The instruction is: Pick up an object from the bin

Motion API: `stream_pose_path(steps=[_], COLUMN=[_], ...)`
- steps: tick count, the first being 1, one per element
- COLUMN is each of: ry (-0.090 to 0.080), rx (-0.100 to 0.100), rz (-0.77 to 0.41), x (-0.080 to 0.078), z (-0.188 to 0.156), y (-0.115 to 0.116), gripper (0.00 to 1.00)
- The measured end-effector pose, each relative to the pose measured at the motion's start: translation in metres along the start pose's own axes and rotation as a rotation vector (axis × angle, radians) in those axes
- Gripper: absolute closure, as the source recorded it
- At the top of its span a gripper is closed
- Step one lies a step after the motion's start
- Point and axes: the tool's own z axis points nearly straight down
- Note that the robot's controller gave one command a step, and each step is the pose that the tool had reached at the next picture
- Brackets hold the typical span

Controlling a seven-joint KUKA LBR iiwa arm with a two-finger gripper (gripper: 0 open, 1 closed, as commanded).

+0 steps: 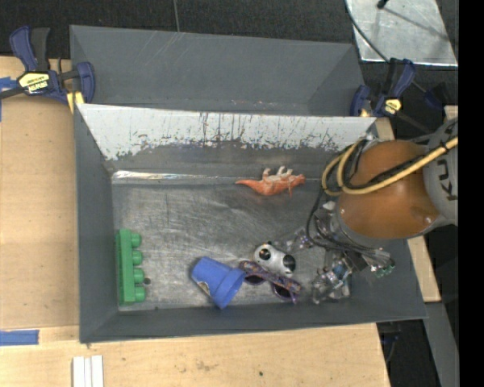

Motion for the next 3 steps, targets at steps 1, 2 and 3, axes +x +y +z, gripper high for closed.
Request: stream_pose_path(steps=[1, 2, 3], ry=[-0.001, -0.001, -0.001], rx=[0.002, -0.001, 0.0], rz=[0.03, -0.266, -0.267], x=[-0.012, -0.022, -0.022], z=[0.014, 0.013, 0.013], y=[0.015, 0.034, 0.034], gripper=[0.0, 1.0, 1.0])
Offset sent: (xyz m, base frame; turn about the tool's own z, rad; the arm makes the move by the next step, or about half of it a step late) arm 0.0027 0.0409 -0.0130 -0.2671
